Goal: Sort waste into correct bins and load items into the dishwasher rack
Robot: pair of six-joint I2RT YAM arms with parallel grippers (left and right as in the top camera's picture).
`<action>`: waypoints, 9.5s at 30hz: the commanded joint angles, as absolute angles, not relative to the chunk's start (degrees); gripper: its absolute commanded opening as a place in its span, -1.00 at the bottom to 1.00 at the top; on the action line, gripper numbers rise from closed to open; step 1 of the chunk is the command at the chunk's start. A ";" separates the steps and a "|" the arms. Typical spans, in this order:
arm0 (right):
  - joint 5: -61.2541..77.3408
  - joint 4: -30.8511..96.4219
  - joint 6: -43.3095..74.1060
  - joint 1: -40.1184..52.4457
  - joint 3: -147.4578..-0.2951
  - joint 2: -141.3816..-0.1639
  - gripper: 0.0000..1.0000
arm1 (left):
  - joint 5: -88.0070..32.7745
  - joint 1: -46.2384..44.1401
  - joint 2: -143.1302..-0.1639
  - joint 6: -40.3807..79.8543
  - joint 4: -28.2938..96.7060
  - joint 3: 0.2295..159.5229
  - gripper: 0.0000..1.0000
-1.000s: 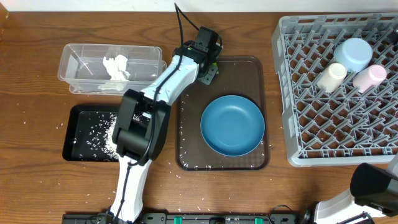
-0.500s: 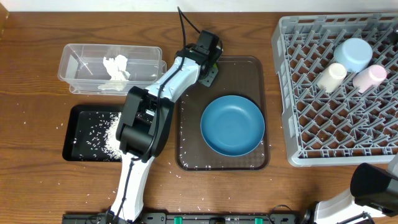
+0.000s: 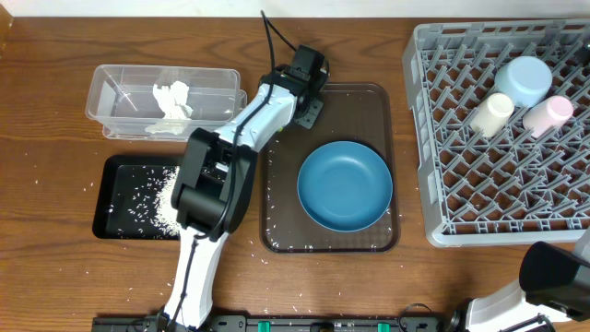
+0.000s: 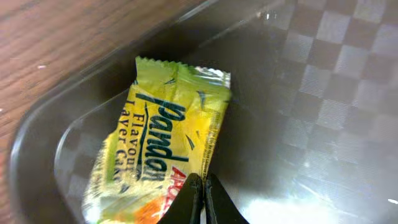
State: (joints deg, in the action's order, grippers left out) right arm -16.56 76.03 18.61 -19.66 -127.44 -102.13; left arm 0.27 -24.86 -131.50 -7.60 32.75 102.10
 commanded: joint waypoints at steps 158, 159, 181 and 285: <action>0.67 60.90 16.71 50.98 -88.40 -120.64 -0.72 | -2.74 43.86 -110.48 54.11 65.30 102.21 0.95; 0.67 61.21 16.69 50.98 -89.01 -120.64 -0.83 | -2.74 43.86 -110.48 54.11 65.30 102.21 0.95; -11.62 90.02 15.53 33.34 -134.85 -118.43 -0.97 | -2.74 43.86 -110.48 54.11 65.30 102.21 0.95; 40.80 85.69 -10.50 -42.46 -103.57 -112.12 -0.40 | -2.74 43.86 -110.48 54.11 65.30 102.21 0.96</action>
State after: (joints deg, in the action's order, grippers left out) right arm 58.46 88.29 -17.89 -41.45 -103.55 -111.39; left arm -3.03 43.68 -110.28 54.02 64.95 102.02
